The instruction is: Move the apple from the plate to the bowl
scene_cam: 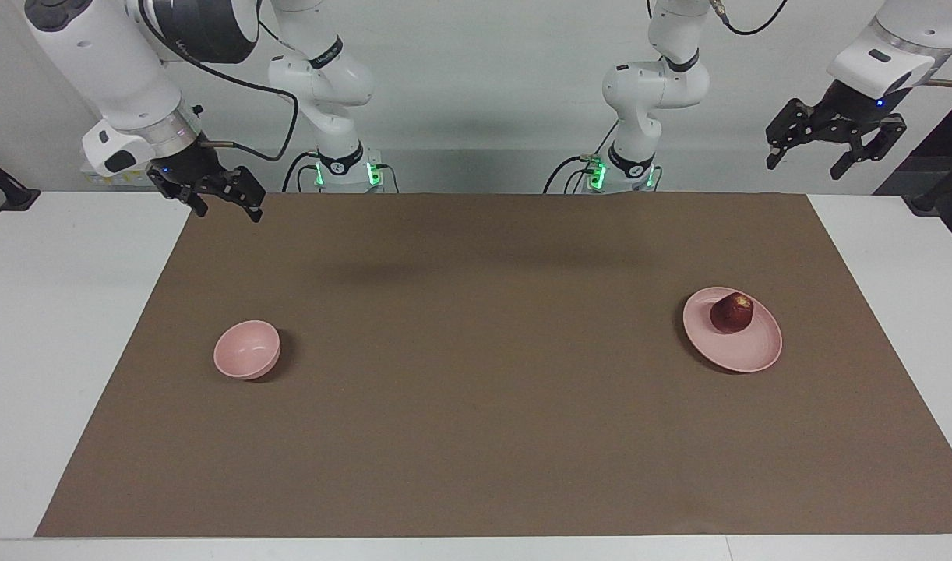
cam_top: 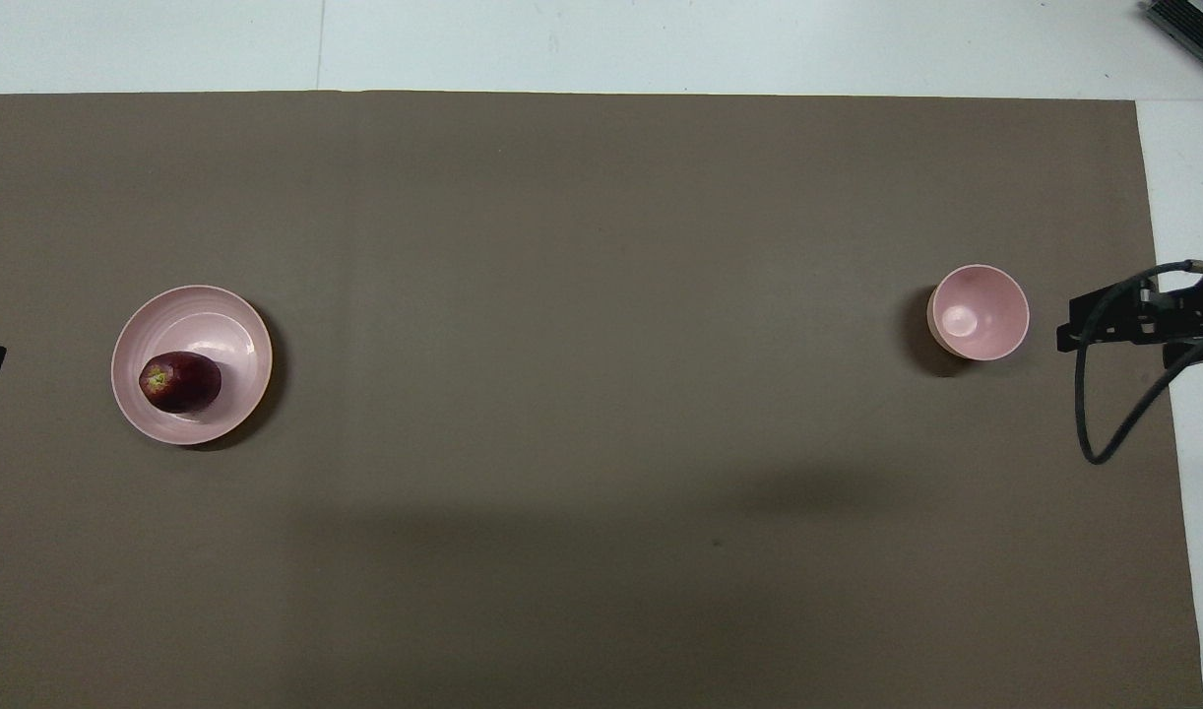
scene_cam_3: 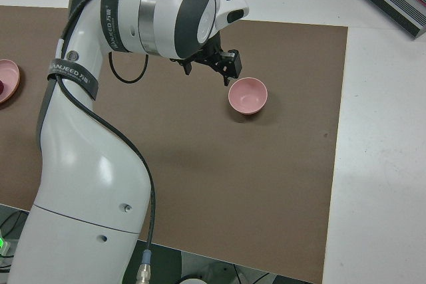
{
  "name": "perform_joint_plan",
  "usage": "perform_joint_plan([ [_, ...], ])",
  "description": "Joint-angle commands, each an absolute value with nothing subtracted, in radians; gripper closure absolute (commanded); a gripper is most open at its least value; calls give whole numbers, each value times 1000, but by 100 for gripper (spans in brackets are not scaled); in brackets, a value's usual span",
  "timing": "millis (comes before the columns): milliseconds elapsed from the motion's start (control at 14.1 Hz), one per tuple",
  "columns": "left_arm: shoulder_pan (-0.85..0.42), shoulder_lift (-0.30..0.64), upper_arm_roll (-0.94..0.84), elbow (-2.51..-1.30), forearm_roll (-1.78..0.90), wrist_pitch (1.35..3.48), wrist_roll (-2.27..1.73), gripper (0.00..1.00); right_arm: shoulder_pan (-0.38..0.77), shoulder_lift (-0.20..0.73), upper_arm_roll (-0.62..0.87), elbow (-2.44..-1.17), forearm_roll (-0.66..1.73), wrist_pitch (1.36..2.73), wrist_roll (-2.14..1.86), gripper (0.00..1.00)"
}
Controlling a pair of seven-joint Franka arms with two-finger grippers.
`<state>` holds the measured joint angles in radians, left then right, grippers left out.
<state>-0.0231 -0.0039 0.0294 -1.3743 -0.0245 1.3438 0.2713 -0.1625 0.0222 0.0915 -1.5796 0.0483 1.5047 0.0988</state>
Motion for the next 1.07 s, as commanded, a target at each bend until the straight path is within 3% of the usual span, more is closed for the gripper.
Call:
perform_joint_plan([
  [0, -43, -28, 34, -1396, -8, 1347, 261, 0, -163, 29, 97, -1563, 35, 1483, 100, 0],
  [996, -44, -57, 21, -1445, -23, 1353, 259, 0, -156, 21, 97, -1575, 37, 1479, 100, 0],
])
